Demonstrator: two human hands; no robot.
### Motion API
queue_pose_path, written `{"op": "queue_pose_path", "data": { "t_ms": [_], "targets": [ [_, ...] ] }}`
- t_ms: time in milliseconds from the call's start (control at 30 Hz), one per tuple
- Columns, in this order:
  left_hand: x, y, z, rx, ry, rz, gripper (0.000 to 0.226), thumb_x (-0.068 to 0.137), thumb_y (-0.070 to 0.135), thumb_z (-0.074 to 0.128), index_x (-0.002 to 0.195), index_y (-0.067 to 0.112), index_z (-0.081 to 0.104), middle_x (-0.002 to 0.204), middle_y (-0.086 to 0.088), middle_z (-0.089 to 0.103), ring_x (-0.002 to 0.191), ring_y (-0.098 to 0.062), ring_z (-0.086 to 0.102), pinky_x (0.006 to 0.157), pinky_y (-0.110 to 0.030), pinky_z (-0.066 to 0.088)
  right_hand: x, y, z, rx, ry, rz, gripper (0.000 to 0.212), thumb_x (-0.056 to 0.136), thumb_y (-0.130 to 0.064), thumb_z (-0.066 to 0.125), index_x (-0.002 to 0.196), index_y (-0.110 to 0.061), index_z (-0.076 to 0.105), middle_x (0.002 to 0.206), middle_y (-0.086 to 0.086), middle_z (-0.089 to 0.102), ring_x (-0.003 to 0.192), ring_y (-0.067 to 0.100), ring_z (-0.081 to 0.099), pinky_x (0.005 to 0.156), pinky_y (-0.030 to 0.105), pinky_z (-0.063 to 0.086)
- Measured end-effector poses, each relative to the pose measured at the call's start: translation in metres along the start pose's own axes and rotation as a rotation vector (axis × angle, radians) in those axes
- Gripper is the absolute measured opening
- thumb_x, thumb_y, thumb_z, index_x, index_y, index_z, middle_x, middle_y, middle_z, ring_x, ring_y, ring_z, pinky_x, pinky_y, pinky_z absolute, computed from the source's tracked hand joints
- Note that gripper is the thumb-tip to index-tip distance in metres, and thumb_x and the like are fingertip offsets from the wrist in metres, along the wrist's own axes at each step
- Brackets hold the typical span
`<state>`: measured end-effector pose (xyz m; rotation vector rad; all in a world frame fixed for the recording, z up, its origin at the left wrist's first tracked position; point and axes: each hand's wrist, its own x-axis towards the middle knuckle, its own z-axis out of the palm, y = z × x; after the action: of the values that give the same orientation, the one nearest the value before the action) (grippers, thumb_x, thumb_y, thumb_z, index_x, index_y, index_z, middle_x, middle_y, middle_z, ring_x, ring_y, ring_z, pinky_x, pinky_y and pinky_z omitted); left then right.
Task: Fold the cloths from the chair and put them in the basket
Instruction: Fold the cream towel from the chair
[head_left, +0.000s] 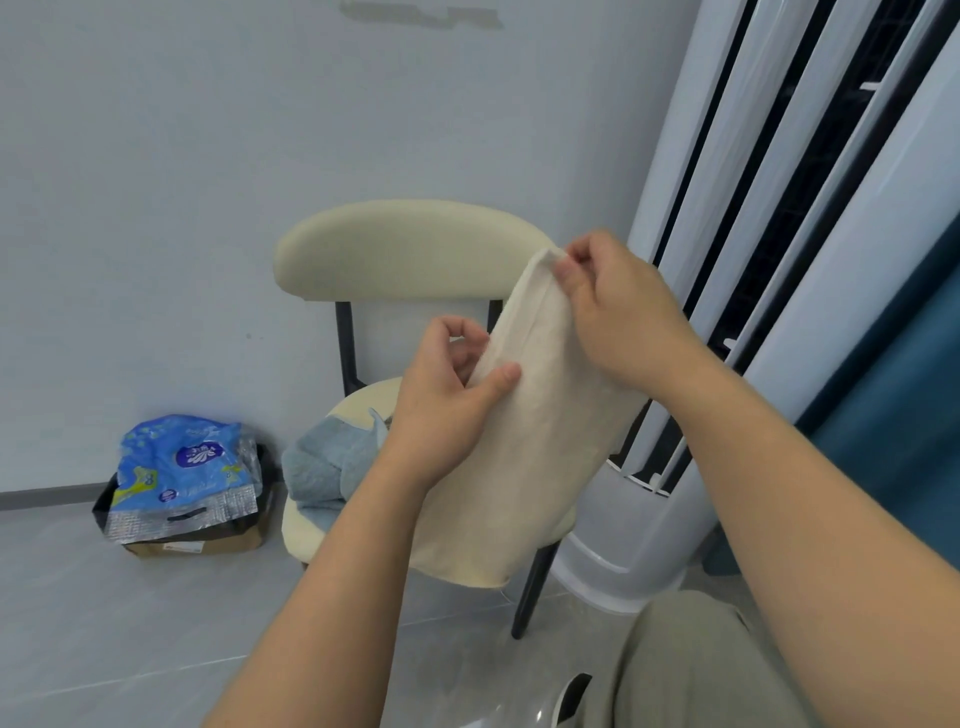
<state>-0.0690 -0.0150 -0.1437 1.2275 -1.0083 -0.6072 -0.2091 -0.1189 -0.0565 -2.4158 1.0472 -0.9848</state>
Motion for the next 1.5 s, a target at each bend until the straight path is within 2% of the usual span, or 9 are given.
{"op": "queue_pose_path", "data": {
  "t_ms": [200, 433, 567, 667, 1067, 1200, 1300, 1400, 1500],
  "targets": [
    [0.0, -0.01, 0.0, 0.115, -0.012, 0.053, 0.031, 0.091, 0.02, 0.077, 0.108, 0.028, 0.053, 0.108, 0.005, 0.069, 0.092, -0.014, 0.069, 0.082, -0.041, 0.059, 0.028, -0.009, -0.018, -0.143, 0.053, -0.179, 0.033, 0.11, -0.044, 0.031, 0.119, -0.017, 0.047, 0.095, -0.006, 0.058, 0.086, 0.02, 0.055, 0.073, 0.036, 0.038],
    [0.002, -0.024, -0.004, 0.112, -0.063, 0.055, 0.01, 0.095, 0.037, 0.071, 0.102, 0.03, 0.066, 0.101, -0.001, 0.072, 0.1, -0.027, 0.068, 0.091, -0.056, 0.055, 0.052, -0.012, -0.036, -0.171, 0.165, -0.361, 0.032, 0.11, -0.038, 0.035, 0.119, -0.011, 0.049, 0.1, -0.007, 0.055, 0.091, 0.017, 0.051, 0.08, 0.03, 0.034],
    [0.004, -0.027, -0.006, 0.212, -0.103, 0.09, 0.009, 0.098, 0.034, 0.067, 0.102, 0.034, 0.075, 0.104, 0.017, 0.073, 0.103, -0.005, 0.065, 0.099, -0.035, 0.05, 0.059, -0.014, -0.043, -0.197, 0.198, -0.432, 0.032, 0.111, -0.034, 0.036, 0.118, -0.006, 0.051, 0.097, -0.006, 0.053, 0.087, 0.014, 0.048, 0.081, 0.027, 0.031],
    [0.007, -0.035, -0.012, 0.393, -0.18, 0.051, 0.016, 0.098, 0.035, 0.064, 0.102, 0.033, 0.079, 0.11, 0.018, 0.07, 0.107, 0.002, 0.059, 0.089, -0.019, 0.044, 0.062, -0.014, -0.045, -0.207, 0.202, -0.462, 0.031, 0.11, -0.031, 0.036, 0.117, -0.005, 0.051, 0.094, -0.006, 0.053, 0.084, 0.014, 0.048, 0.08, 0.028, 0.03],
    [0.015, -0.061, -0.019, 0.74, -0.321, -0.041, 0.017, 0.088, 0.021, 0.066, 0.074, 0.03, 0.062, 0.099, 0.01, 0.053, 0.09, -0.012, 0.055, 0.074, -0.025, 0.043, 0.07, 0.002, -0.049, -0.198, 0.249, -0.409, 0.036, 0.11, -0.037, 0.032, 0.117, -0.006, 0.049, 0.094, -0.001, 0.055, 0.085, 0.02, 0.05, 0.073, 0.029, 0.031],
    [0.013, -0.063, -0.017, 0.642, -0.281, -0.034, 0.056, 0.103, 0.049, 0.048, 0.06, 0.013, 0.047, 0.068, 0.008, 0.046, 0.061, -0.008, 0.043, 0.059, -0.025, 0.036, 0.073, 0.005, -0.051, -0.204, 0.291, -0.356, 0.036, 0.11, -0.039, 0.031, 0.118, -0.009, 0.049, 0.095, -0.003, 0.054, 0.087, 0.021, 0.052, 0.076, 0.035, 0.038],
    [0.016, -0.066, -0.015, 0.565, -0.211, 0.024, 0.078, 0.093, 0.079, 0.026, 0.072, 0.007, 0.049, 0.073, -0.001, 0.05, 0.067, -0.012, 0.046, 0.063, -0.028, 0.038, 0.075, 0.005, -0.053, -0.196, 0.317, -0.308, 0.036, 0.11, -0.038, 0.03, 0.119, -0.009, 0.048, 0.098, -0.004, 0.054, 0.091, 0.023, 0.053, 0.08, 0.037, 0.038],
    [0.014, -0.071, -0.011, 0.59, -0.213, -0.006, 0.054, 0.079, 0.075, 0.06, 0.106, 0.029, 0.061, 0.107, 0.015, 0.055, 0.102, 0.0, 0.05, 0.079, -0.02, 0.041, 0.077, 0.004, -0.053, -0.191, 0.341, -0.282, 0.036, 0.11, -0.039, 0.029, 0.119, -0.01, 0.048, 0.097, -0.004, 0.053, 0.089, 0.022, 0.053, 0.078, 0.038, 0.04],
    [0.009, -0.071, 0.0, 0.53, -0.162, -0.018, 0.043, 0.08, 0.04, 0.081, 0.111, 0.033, 0.053, 0.107, 0.017, 0.055, 0.099, 0.0, 0.054, 0.072, -0.014, 0.039, 0.078, 0.001, -0.052, -0.193, 0.358, -0.275, 0.035, 0.11, -0.04, 0.029, 0.118, -0.011, 0.048, 0.096, -0.006, 0.053, 0.086, 0.019, 0.051, 0.075, 0.034, 0.035]
  ]
}}
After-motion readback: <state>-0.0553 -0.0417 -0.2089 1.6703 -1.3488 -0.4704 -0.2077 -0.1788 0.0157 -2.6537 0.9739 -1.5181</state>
